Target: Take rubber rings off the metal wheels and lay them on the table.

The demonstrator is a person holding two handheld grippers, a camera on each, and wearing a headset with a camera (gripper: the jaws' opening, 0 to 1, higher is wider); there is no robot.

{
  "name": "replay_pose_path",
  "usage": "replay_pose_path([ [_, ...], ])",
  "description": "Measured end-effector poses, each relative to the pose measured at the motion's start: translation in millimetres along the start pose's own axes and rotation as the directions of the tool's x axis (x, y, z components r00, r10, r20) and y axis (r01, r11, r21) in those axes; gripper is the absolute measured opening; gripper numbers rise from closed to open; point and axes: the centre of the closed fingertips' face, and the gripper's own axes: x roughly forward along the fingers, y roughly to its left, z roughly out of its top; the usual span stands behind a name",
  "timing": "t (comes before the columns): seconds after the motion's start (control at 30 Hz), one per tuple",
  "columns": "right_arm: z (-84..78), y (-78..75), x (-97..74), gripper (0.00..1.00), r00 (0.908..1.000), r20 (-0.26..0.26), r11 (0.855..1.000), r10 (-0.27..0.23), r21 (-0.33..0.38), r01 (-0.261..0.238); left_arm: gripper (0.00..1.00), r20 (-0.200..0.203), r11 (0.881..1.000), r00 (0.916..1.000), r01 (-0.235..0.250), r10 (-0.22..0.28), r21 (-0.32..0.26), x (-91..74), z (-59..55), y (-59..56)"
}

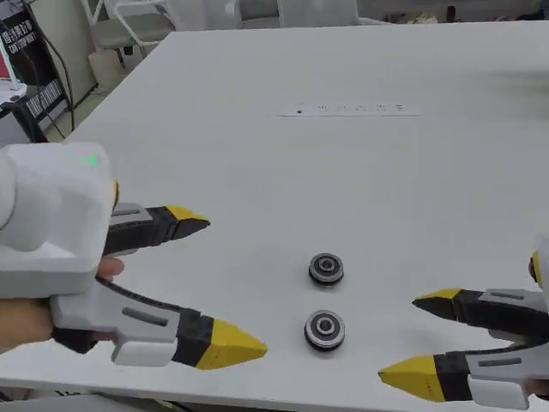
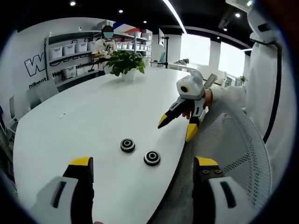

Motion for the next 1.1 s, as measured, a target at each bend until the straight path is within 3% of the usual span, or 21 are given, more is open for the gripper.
replay_pose_path([
  [0.1,2.5,3.0,2.3,0.63,0.9998,0.000,1.000,0.019,-0.024,-0.019,0.83,-0.014,0.996,0.9984,0.056,-0.055,0.068,16.3,5.1,-6.6],
  [0.3,2.0,0.0,8.4,0.59,0.9986,-0.050,0.994,0.016,-0.103,-0.021,0.78,-0.038,0.984,0.9910,0.132,-0.128,0.123,43.7,8.2,-13.3],
  [0.4,4.6,2.3,13.1,0.56,0.9978,-0.051,0.992,0.041,-0.119,-0.047,0.75,-0.049,0.975,0.9877,0.154,-0.148,0.159,56.3,6.5,-15.1],
  [0.53,6.9,3.5,21.5,0.52,0.9956,-0.070,0.985,0.062,-0.157,-0.072,0.69,-0.083,0.961,0.9833,0.176,-0.162,0.215,68.6,-4.8,-15.5],
  [0.63,7.6,6.1,26.7,0.49,0.9921,-0.093,0.976,0.084,-0.194,-0.101,0.66,-0.077,0.960,0.9837,0.176,-0.162,0.217,76.4,-10.8,-14.3],
  [0.77,5.1,5.8,30.6,0.44,0.9869,-0.132,0.963,0.093,-0.239,-0.123,0.59,-0.034,0.968,0.9855,0.170,-0.166,0.185,84.5,-12.5,-13.3],
  [0.9,1.9,5.3,38.1,0.41,0.9790,-0.177,0.942,0.101,-0.300,-0.151,0.52,0.001,0.970,0.9888,0.146,-0.149,0.193,89.9,-15.0,-10.4],
  [1.1,-8.7,4.4,51.1,0.37,0.9582,-0.257,0.909,0.127,-0.357,-0.216,0.39,0.011,0.970,0.9850,0.168,-0.172,0.178,96.2,-22.3,-13.9],
])
